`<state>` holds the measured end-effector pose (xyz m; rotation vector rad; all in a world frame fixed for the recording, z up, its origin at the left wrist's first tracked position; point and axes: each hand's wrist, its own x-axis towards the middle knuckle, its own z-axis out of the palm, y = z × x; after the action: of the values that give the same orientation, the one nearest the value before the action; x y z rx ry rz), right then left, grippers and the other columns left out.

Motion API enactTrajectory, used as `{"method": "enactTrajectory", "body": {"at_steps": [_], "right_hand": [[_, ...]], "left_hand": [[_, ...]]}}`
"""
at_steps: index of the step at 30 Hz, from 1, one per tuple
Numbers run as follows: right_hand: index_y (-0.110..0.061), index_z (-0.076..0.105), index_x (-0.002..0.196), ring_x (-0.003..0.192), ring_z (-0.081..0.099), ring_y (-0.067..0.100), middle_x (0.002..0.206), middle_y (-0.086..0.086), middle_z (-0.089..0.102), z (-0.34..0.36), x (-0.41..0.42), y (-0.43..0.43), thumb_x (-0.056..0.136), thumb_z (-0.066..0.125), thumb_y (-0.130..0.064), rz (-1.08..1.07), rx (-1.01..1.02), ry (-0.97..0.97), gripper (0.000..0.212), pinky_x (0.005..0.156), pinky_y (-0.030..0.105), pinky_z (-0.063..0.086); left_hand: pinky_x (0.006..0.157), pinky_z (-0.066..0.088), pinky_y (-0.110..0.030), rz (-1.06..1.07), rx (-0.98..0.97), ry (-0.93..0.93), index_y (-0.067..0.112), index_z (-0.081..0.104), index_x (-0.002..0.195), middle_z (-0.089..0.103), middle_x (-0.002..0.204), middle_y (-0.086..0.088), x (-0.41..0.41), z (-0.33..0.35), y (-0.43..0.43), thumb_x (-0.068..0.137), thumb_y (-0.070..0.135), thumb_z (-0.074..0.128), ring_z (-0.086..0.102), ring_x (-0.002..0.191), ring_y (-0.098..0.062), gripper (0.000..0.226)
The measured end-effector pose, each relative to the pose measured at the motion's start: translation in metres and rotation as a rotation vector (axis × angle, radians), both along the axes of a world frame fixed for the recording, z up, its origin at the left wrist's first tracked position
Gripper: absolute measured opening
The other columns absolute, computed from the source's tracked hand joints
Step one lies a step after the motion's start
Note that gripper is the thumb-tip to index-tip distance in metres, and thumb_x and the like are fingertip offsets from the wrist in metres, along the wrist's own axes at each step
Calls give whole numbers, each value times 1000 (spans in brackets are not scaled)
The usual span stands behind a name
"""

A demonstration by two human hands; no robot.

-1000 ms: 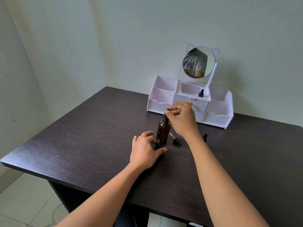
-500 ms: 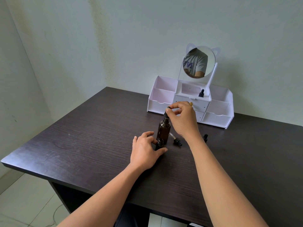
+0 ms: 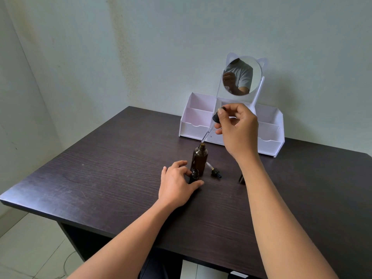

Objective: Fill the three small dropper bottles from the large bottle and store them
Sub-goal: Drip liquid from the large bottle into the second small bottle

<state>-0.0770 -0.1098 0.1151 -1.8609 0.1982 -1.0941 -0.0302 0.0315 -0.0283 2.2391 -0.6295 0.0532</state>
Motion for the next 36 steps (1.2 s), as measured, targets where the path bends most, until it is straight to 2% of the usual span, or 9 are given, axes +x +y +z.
{"method": "enactTrajectory", "body": {"at_steps": [2,8,15,19,26,36], "right_hand": [[-13,62,98,65,70,15,80,-6,69,4,-5,1,97,62,-15,12,5,-23,1,57,25,57],[-7,63,109,66,71,16,89,8,71,7,-19,4,98,63,-18,23,20,-20,16,48,16,48],[-14,65,104,67,72,17,90,4,70,-10,-27,10,97,65,-18,47,3,26,9,59,30,59],[-17,64,100,64,71,14,85,-1,70,-21,-28,16,97,65,-17,62,-1,64,3,59,28,59],[-15,65,101,68,71,17,83,-8,68,-36,-25,20,96,66,-18,76,-1,108,6,58,32,60],[-14,66,103,70,71,15,85,-6,68,-41,-22,19,96,65,-18,66,-33,137,8,57,30,61]], "left_hand": [[122,11,-46,2,1,3,27,71,96,45,147,11,0,1,0,75,57,77,40,135,-10,36],[122,10,-45,-3,1,5,26,72,98,45,147,11,1,1,0,76,56,76,40,135,-10,38],[122,12,-47,0,10,14,27,72,99,44,148,11,0,1,0,76,56,76,38,136,-11,38],[122,11,-46,1,3,3,27,71,98,45,147,10,-1,2,0,76,55,77,39,136,-11,37],[122,12,-46,-6,-3,-7,26,71,97,45,147,9,0,0,1,76,55,77,40,135,-12,36],[121,13,-47,-6,-5,-21,28,70,95,46,146,9,0,-1,0,75,56,77,42,134,-11,35]]}}
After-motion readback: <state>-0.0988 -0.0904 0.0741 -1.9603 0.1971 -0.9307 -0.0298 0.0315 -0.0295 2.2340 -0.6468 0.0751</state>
